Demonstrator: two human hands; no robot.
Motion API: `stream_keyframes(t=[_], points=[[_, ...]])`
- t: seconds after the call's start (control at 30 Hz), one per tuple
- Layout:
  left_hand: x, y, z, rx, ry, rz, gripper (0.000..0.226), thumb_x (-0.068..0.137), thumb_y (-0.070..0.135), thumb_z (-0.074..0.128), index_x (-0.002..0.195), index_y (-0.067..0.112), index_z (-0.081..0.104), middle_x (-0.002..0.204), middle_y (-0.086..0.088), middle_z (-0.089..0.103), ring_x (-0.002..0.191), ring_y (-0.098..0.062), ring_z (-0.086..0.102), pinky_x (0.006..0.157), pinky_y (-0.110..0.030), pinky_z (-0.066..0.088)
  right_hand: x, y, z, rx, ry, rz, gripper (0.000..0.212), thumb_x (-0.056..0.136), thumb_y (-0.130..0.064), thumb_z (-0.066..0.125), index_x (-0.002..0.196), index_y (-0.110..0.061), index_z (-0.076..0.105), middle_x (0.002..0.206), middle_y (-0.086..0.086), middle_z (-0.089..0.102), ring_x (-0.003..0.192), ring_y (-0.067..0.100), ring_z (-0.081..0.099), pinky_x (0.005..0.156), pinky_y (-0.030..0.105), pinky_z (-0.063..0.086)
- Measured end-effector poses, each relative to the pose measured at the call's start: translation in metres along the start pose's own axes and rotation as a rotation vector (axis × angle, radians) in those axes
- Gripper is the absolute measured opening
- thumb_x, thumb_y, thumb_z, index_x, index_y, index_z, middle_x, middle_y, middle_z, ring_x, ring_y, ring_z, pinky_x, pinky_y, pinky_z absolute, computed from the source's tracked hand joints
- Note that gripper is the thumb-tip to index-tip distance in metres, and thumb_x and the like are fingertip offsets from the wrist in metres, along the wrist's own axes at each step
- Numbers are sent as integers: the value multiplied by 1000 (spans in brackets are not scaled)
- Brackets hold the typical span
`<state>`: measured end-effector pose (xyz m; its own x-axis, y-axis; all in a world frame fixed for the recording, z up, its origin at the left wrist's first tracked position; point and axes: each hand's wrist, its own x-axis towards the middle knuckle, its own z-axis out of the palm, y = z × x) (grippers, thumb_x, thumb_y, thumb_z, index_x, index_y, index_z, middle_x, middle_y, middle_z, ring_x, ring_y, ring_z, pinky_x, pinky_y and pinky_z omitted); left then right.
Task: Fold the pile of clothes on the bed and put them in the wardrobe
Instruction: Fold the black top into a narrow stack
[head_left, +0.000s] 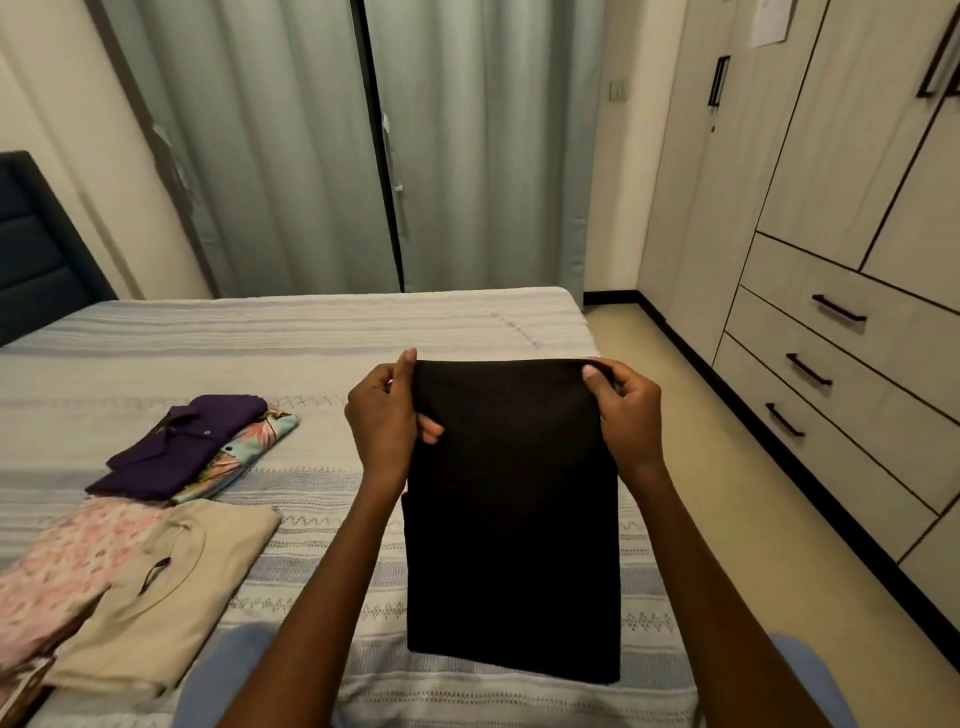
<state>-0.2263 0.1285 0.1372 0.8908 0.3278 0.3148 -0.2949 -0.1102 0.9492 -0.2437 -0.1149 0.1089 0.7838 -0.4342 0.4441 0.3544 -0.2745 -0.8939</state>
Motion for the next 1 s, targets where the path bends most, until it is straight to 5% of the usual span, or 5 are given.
stream_keyframes(t=[0.23, 0.47, 0.57, 0.73, 1.0], points=[[11, -71, 11, 77, -125, -316, 50, 97, 41, 60, 90, -8, 63, 67, -18, 70, 54, -28, 71, 73, -49, 60, 4, 74, 10, -510, -231, 273, 31, 95, -45, 58, 109, -23, 74, 100, -1, 74, 90, 24, 68, 82, 40, 55], [-2, -139, 10, 189, -258, -375, 55, 97, 48, 56, 82, -4, 56, 69, -12, 70, 64, -23, 74, 85, -53, 56, -27, 125, 15, -238, -315, 426, 22, 99, -29, 60, 108, -12, 71, 92, 6, 74, 70, 21, 74, 78, 47, 61], [-18, -145, -4, 157, -244, -447, 48, 97, 46, 58, 77, 3, 60, 70, -9, 70, 67, -29, 73, 80, -46, 58, -55, 129, 4, -174, -320, 426, 20, 98, -21, 62, 99, -4, 72, 87, 12, 73, 75, 24, 73, 76, 43, 62], [-70, -168, -42, 164, -333, -605, 15, 93, 0, 54, 93, -2, 69, 91, -11, 70, 82, -30, 69, 71, -42, 61, -124, 143, -26, -212, -443, 488, 16, 95, -11, 65, 83, -4, 73, 80, 19, 71, 76, 31, 71, 70, 38, 59], [-109, -200, -62, 730, -902, -492, 29, 87, 0, 52, 91, 22, 70, 80, 5, 72, 71, -16, 63, 63, -25, 47, -172, 152, -42, -654, -887, 447, 15, 90, -38, 69, 77, -32, 74, 76, -12, 67, 70, 5, 61, 69, 31, 50]])
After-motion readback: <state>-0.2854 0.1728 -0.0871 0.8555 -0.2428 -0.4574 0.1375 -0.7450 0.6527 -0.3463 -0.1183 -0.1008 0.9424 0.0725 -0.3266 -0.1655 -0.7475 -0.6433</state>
